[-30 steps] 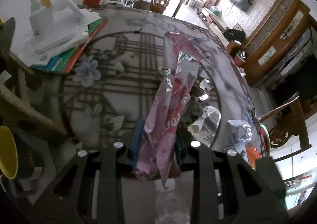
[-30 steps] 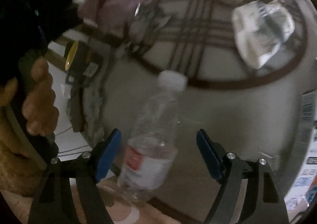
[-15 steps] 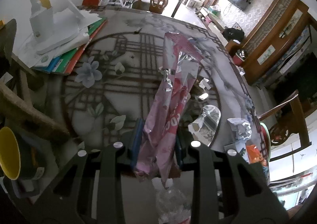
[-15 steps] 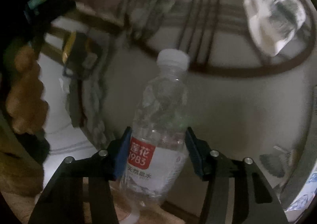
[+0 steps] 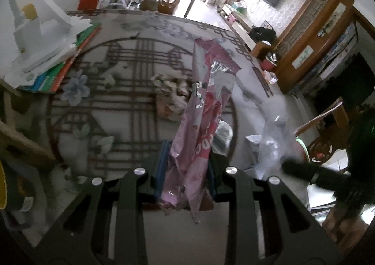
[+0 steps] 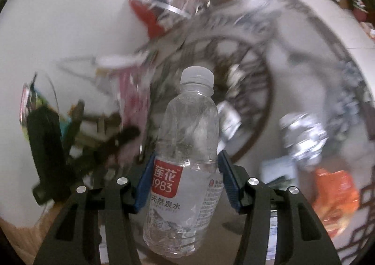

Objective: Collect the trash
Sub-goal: 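Carry the pink bag and bottle to the red bucket and open both tools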

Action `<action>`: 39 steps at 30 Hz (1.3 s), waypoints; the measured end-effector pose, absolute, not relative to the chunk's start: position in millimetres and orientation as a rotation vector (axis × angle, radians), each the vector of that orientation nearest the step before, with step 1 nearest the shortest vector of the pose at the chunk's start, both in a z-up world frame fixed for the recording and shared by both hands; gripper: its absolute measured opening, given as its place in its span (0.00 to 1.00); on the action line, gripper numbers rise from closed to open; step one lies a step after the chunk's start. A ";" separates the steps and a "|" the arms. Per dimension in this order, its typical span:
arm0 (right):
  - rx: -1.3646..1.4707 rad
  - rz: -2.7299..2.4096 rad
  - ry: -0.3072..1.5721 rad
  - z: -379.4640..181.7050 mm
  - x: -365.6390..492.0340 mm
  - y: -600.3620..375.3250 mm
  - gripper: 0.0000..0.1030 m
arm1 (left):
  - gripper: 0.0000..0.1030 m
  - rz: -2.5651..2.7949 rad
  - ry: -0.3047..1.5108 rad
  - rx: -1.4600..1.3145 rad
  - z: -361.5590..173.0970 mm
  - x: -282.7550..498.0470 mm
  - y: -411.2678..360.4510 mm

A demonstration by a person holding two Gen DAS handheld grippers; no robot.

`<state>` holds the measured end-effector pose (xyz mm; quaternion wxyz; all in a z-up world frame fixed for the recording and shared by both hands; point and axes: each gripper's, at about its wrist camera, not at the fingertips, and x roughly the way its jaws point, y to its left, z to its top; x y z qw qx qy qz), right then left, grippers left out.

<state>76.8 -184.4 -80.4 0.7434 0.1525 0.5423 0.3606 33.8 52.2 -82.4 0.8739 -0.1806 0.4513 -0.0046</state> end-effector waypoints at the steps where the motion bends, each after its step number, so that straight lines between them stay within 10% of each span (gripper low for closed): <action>1: 0.347 0.775 1.172 -76.4 80.8 -194.5 0.50 | 0.27 -0.017 0.945 -0.373 -82.3 35.3 46.2; 39: 0.579 0.442 1.093 -108.7 115.0 -518.6 0.50 | 0.27 -0.306 1.030 -0.226 -80.3 107.4 -239.3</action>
